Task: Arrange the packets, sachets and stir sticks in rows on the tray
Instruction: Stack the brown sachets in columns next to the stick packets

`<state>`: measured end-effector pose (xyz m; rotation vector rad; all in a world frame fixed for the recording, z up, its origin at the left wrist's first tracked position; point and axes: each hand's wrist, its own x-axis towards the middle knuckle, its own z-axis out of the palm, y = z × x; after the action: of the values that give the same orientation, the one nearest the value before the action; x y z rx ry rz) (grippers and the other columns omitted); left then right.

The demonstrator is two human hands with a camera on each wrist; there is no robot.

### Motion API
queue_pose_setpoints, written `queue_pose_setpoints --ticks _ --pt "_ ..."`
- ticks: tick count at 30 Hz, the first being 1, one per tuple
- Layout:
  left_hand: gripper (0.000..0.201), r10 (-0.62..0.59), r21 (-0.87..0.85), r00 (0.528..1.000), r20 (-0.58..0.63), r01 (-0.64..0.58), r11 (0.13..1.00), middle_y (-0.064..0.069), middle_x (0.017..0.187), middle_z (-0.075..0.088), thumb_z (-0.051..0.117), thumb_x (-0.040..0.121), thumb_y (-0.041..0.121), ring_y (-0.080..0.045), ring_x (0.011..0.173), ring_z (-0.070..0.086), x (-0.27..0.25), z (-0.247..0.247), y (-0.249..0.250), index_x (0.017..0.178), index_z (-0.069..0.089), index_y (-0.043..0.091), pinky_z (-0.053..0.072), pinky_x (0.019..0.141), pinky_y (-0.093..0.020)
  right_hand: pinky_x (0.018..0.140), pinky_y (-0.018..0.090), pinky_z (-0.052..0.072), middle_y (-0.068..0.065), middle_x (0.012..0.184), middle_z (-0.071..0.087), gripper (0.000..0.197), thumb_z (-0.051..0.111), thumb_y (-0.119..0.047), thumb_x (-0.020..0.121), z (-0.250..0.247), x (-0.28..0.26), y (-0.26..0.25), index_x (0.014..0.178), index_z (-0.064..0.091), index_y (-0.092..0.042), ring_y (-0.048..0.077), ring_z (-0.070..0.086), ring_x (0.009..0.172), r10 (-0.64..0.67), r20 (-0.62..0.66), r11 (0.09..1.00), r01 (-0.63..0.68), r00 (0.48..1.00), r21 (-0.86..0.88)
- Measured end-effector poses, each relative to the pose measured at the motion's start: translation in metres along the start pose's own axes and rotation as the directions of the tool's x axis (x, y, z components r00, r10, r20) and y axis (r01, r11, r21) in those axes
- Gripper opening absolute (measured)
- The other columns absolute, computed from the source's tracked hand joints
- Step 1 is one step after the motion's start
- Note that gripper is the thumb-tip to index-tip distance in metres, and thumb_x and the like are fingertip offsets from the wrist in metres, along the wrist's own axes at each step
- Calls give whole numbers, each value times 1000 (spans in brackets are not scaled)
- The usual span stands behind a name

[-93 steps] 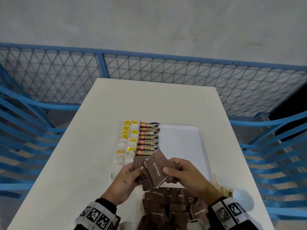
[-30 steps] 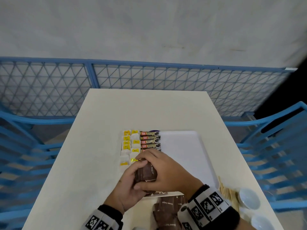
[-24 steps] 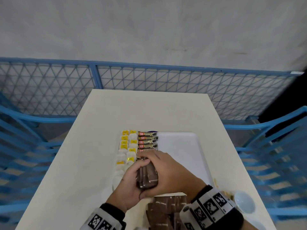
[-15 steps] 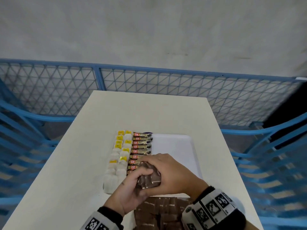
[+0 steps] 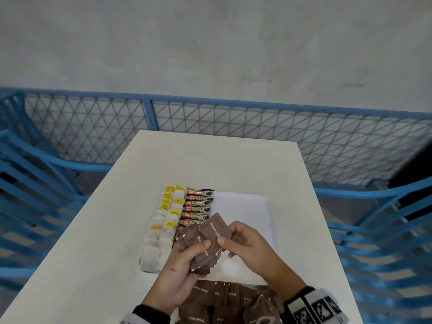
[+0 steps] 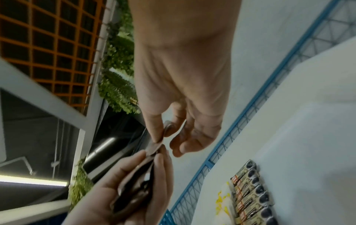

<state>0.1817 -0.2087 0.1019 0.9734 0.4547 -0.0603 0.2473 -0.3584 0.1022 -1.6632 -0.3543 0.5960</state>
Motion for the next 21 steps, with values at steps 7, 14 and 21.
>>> queue_pose_setpoints --ticks 7,14,21 --pt "20 17 9 996 88 -18 1000 -15 80 73 60 71 -5 -21 68 71 0 -15 18 79 74 6 55 51 -24 61 24 51 6 76 66 7 56 -2 89 -3 16 -4 95 59 -3 15 62 68 57 -178 972 -13 982 236" --pt "22 -78 204 970 232 30 978 -5 55 63 58 62 4 -13 44 58 2 -17 37 80 70 3 41 39 -17 65 21 52 9 81 66 5 64 -4 84 5 31 -3 88 66 -6 11 62 70 100 -54 980 -89 993 179" --pt "9 -94 182 992 78 79 980 0 49 46 62 61 9 -11 42 40 26 -26 32 70 62 12 24 47 -18 61 22 52 11 78 63 3 62 -1 84 15 55 11 83 62 -4 13 64 64 193 -29 944 -177 981 277"
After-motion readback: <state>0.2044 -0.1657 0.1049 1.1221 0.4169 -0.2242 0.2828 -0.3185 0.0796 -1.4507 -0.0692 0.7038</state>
